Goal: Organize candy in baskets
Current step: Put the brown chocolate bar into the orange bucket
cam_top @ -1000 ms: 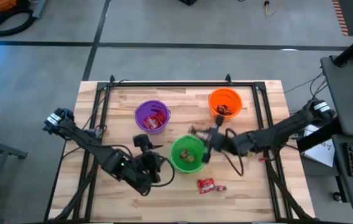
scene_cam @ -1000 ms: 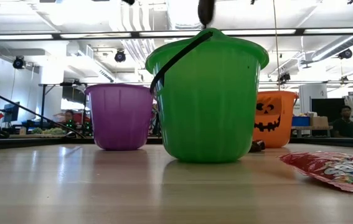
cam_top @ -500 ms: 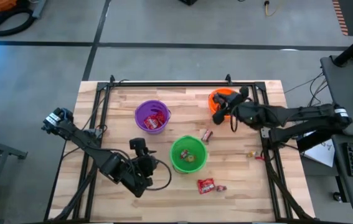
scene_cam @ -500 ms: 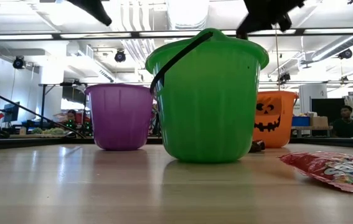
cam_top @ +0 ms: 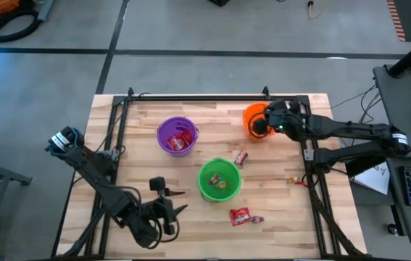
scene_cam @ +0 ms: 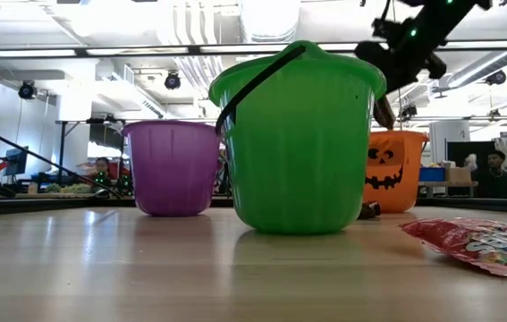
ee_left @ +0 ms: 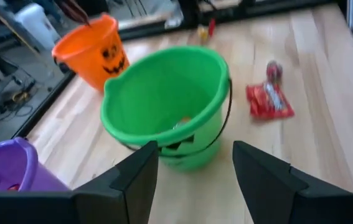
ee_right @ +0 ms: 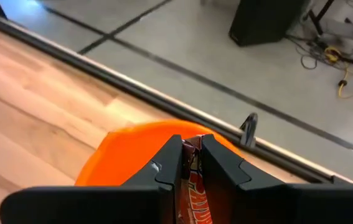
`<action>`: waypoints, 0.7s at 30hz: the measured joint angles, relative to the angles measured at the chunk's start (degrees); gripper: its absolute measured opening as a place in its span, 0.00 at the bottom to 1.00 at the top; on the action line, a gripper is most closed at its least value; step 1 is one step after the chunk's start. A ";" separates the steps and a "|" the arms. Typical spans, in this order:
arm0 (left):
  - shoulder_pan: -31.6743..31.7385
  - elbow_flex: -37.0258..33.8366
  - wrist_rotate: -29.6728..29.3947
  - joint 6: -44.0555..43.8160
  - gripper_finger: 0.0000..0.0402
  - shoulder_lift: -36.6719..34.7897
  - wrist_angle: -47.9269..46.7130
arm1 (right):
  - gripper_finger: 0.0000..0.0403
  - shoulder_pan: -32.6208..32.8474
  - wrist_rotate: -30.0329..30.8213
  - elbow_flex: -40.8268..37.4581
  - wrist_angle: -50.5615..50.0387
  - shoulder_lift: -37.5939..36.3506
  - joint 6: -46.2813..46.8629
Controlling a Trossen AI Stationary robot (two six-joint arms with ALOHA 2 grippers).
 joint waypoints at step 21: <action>-0.11 -4.92 -4.60 1.49 0.47 0.13 13.75 | 0.11 -0.77 -1.44 0.00 0.29 3.98 -1.34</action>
